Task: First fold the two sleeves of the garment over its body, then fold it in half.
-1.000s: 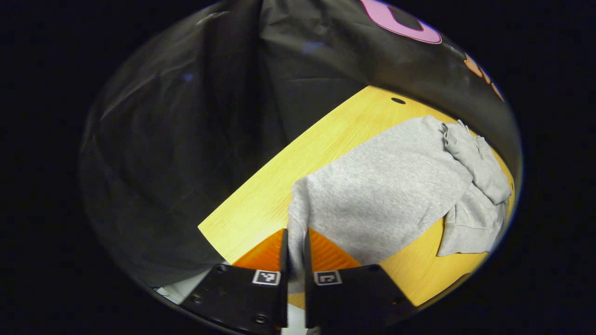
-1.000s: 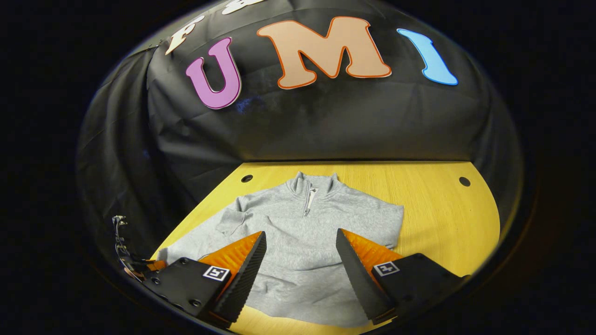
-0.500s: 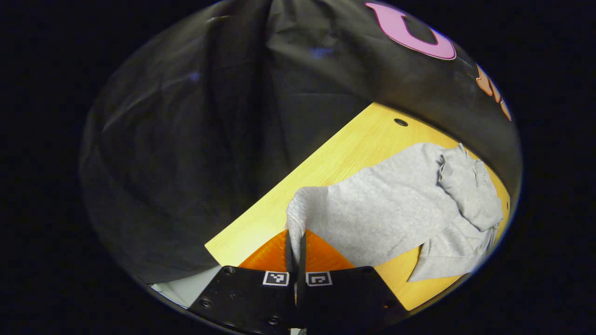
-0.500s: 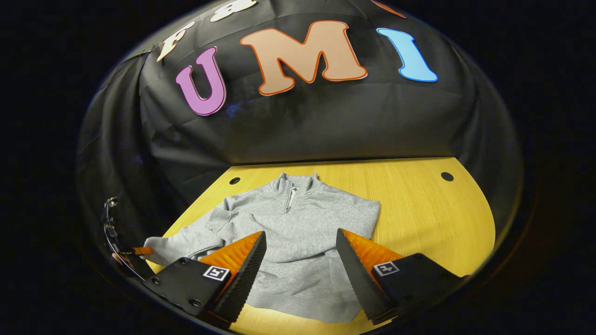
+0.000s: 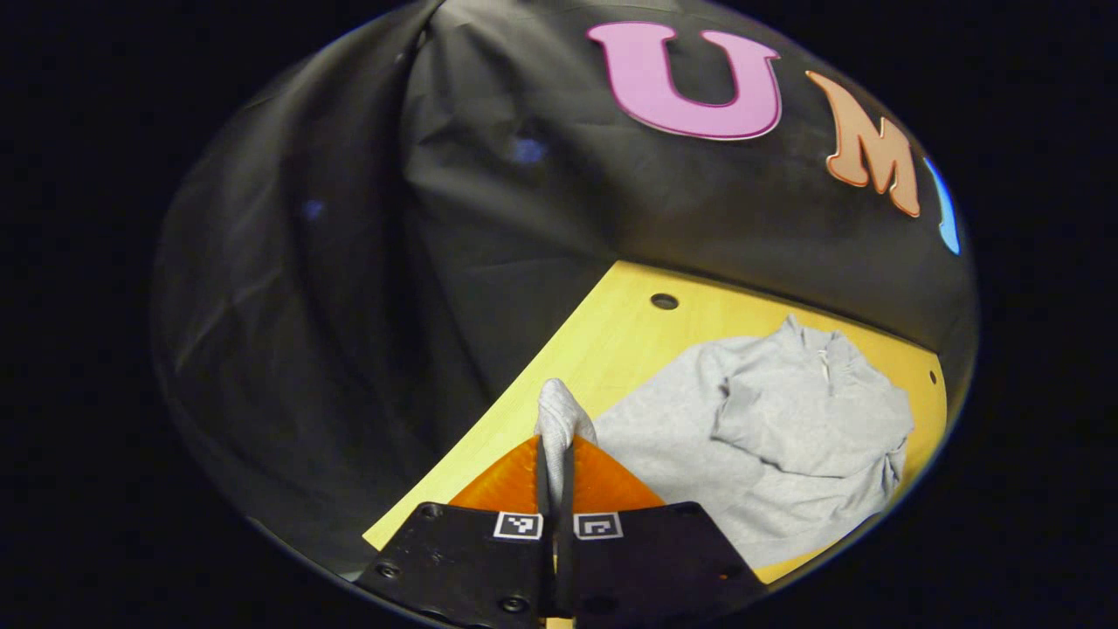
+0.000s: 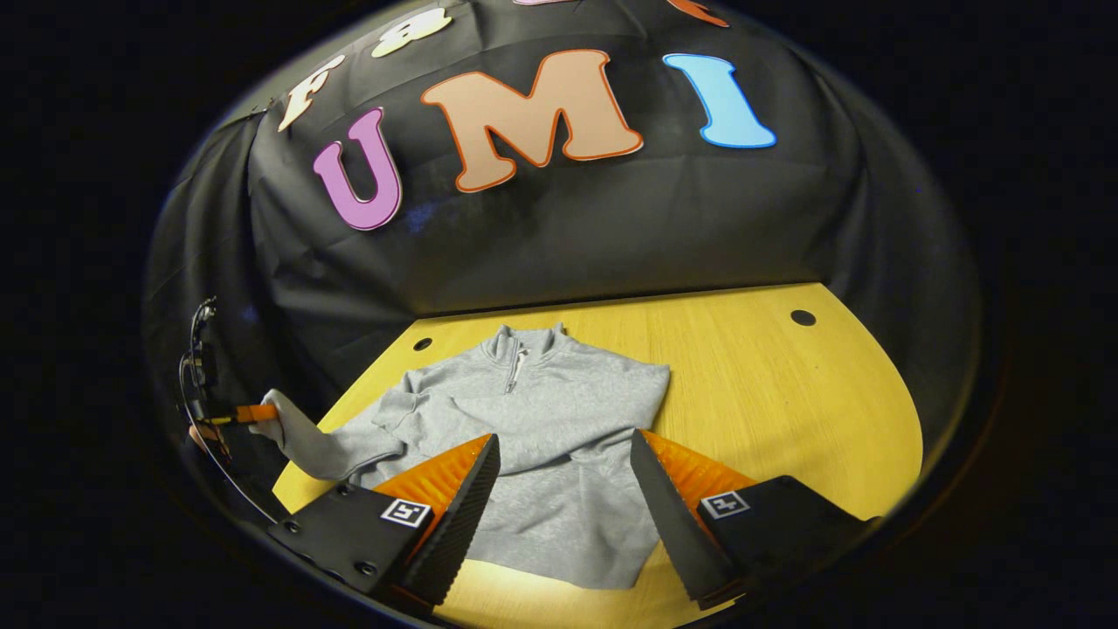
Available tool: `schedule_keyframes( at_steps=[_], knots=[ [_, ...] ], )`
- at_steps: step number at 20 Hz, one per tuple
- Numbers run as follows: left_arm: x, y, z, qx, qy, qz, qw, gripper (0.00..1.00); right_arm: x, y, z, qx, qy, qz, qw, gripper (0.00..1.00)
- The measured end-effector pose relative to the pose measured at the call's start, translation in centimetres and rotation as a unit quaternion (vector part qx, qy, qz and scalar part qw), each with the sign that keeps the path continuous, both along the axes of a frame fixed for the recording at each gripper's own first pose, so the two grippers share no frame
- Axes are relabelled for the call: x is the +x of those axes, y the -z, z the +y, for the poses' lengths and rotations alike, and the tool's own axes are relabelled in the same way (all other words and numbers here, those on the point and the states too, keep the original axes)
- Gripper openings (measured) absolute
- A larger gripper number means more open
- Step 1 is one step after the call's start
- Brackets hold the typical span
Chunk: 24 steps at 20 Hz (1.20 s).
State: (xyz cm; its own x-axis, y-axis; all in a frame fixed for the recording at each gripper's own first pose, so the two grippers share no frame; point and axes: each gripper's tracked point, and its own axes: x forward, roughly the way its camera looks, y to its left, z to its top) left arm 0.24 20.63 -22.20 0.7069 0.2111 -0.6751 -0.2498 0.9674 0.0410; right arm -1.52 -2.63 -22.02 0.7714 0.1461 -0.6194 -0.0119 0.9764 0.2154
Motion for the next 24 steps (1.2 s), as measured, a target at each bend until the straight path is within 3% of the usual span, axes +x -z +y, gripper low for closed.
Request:
schedule_keyframes(
  at_steps=[4,10,18,24],
  knots=[
    [3.5,-1.6,-4.8,0.016,0.058,-0.019,0.998,0.0,-1.4,0.6,-2.6,-0.007,0.021,0.008,1.0,0.96],
    [6.6,-4.1,-14.3,-0.005,0.145,-0.048,0.988,0.0,-3.5,0.8,-5.5,-0.007,0.047,0.019,0.999,0.96],
    [9.6,-5.6,-27.6,-0.029,0.243,-0.072,0.967,0.0,-6.3,1.0,-8.9,-0.008,0.08,0.023,0.996,0.96],
    [9.2,-4.8,-36.7,-0.062,0.307,-0.075,0.947,0.0,-8.4,1.1,-11.4,-0.016,0.099,0.031,0.994,0.96]
  ],
)
